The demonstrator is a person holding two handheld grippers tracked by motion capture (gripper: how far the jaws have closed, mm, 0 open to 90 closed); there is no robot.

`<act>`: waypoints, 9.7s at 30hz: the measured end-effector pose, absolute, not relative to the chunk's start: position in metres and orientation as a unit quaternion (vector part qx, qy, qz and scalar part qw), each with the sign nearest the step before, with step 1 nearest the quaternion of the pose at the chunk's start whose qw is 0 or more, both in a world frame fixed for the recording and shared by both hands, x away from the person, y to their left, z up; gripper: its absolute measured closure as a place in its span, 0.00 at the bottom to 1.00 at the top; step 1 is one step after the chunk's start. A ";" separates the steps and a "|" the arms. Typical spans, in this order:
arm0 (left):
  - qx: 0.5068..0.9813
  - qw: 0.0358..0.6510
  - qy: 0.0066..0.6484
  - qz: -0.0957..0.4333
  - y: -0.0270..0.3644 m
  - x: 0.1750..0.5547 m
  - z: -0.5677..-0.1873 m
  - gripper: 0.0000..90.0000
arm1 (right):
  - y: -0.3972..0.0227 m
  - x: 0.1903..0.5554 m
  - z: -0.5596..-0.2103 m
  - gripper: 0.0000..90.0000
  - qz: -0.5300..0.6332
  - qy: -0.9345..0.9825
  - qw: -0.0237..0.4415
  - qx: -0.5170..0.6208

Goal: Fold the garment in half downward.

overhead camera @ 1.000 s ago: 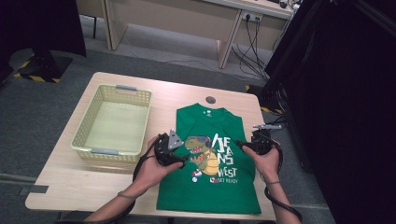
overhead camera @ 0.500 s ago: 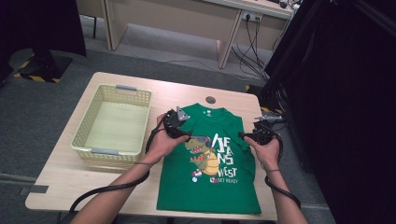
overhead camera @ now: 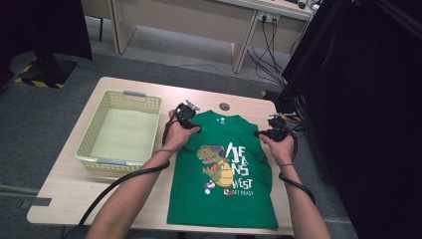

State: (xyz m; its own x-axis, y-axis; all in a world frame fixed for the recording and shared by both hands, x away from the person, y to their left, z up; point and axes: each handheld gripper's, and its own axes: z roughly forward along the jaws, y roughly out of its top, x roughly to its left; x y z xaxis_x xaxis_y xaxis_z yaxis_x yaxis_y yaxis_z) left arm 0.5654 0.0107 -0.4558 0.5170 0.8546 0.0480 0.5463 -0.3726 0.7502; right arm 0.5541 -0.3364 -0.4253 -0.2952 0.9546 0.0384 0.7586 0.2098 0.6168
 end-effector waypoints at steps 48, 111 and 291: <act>0.785 0.409 0.439 0.155 0.008 0.598 -0.479 0.92 | -0.332 0.597 -0.456 0.94 0.296 0.763 0.146 0.556; 0.765 0.494 0.330 0.247 0.018 0.526 -0.383 0.93 | -0.336 0.511 -0.379 0.95 0.435 0.724 0.231 0.484; 0.844 0.419 0.291 0.168 0.016 0.445 -0.442 0.94 | -0.316 0.457 -0.430 0.98 0.398 0.801 0.108 0.435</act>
State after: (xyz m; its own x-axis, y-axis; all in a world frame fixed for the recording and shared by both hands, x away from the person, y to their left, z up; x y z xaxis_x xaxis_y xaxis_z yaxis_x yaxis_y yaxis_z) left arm 0.4451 0.0164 -0.4415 0.7744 0.6315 0.0391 0.3507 -0.4798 0.8042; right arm 0.4568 -0.3157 -0.4302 -0.5988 0.7820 0.1731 0.6103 0.3055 0.7309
